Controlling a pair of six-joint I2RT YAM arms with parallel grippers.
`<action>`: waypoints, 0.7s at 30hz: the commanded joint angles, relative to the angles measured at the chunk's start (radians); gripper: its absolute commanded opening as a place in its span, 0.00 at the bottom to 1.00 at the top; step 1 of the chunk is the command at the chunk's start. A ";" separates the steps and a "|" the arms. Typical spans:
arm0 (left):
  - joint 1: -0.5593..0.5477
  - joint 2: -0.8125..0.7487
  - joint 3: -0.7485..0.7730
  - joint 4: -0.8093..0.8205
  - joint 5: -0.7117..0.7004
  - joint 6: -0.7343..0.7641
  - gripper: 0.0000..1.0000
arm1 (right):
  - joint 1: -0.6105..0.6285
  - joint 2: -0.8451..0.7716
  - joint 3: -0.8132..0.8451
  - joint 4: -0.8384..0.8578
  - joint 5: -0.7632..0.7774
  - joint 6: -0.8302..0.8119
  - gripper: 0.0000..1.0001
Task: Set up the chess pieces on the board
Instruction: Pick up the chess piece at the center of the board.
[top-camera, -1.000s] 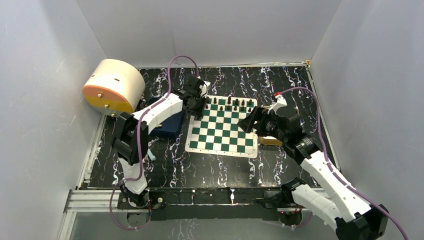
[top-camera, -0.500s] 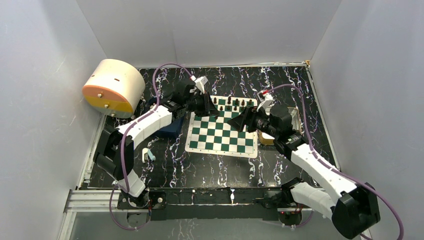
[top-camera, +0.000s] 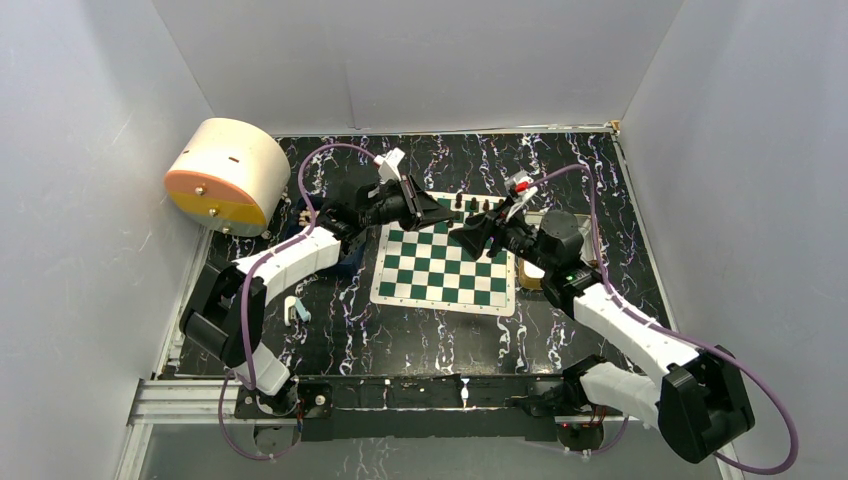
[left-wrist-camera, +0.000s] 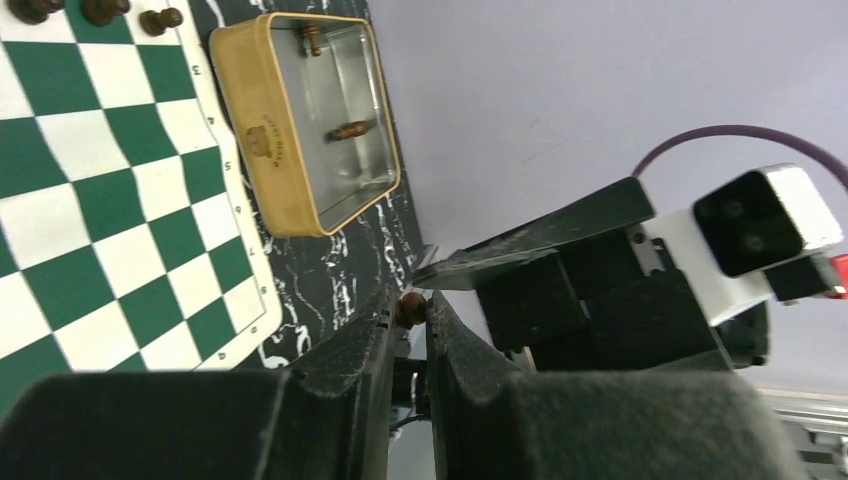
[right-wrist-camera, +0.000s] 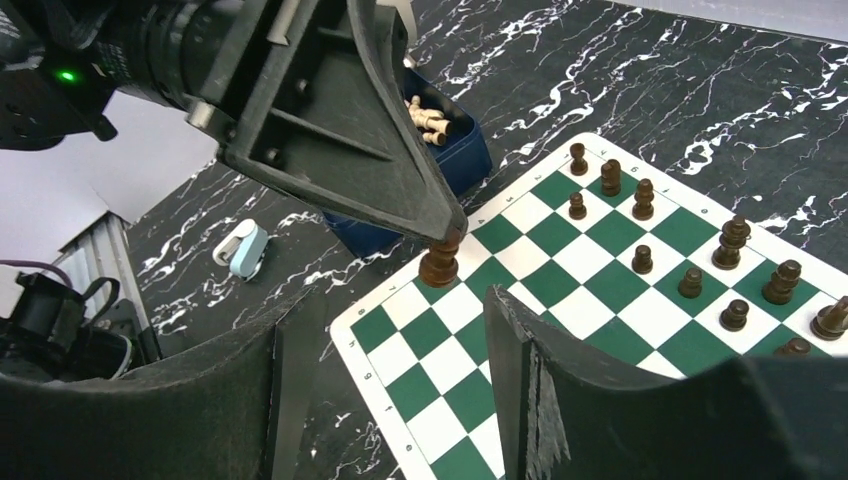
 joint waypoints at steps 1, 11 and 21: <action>-0.001 -0.058 -0.010 0.131 0.024 -0.095 0.10 | 0.005 0.034 0.011 0.123 -0.010 -0.043 0.66; -0.012 -0.071 -0.009 0.174 0.023 -0.144 0.10 | 0.006 0.080 0.039 0.166 0.023 -0.011 0.47; -0.024 -0.070 -0.016 0.203 0.019 -0.165 0.09 | 0.006 0.097 0.047 0.225 0.029 0.042 0.47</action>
